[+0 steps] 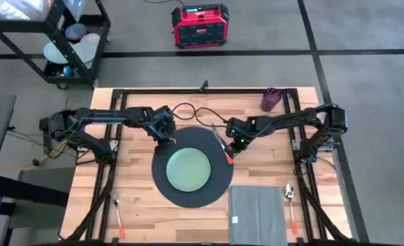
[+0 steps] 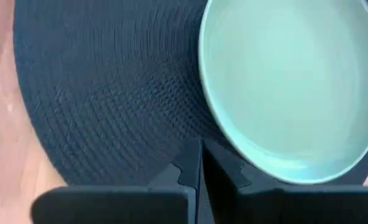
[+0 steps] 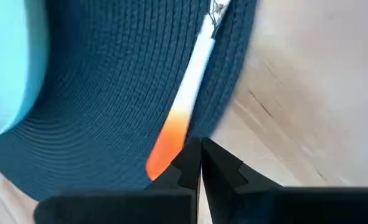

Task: Set table place
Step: Put the orange knife on the blue placemat to the right of the green plate

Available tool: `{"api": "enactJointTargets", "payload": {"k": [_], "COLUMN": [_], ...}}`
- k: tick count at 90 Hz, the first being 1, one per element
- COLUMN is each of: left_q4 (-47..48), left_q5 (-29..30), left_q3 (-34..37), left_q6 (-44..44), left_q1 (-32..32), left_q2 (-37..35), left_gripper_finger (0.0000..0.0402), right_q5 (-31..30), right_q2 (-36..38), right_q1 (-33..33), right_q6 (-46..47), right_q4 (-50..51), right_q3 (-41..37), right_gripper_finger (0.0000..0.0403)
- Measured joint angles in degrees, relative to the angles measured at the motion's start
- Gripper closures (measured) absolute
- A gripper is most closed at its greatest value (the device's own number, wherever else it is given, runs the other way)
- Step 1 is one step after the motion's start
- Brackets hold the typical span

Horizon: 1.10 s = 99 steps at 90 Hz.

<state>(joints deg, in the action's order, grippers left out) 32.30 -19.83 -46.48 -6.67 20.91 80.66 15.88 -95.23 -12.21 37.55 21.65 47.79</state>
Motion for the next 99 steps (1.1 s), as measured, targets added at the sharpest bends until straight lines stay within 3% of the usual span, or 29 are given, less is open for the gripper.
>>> {"api": "enactJointTargets", "payload": {"k": [24,54,78,99], "left_q4": [-0.3,-6.5,-9.5,-11.3], "left_q5": [0.1,-2.2,-2.2,-2.8], "left_q3": [0.3,8.7,9.2,7.9], "left_q6": [0.1,5.6,6.5,7.2], "left_q1": [0.0,-1.0,-2.0,-4.7], "left_q2": [0.0,0.0,0.1,8.8], "left_gripper_finger": [0.0401,0.0401,0.0401,0.0401], "right_q5": [0.5,0.5,0.7,0.7], "right_q2": [-1.4,-1.3,-1.3,-1.3], "right_q1": [0.2,0.2,0.5,0.7], "right_q6": [0.6,1.5,1.5,1.6], "right_q4": [-1.1,-0.7,-0.7,1.3], "right_q3": [0.9,1.9,1.9,2.0], "right_gripper_finger": [0.0403,0.0403,0.0403,0.0403]}}
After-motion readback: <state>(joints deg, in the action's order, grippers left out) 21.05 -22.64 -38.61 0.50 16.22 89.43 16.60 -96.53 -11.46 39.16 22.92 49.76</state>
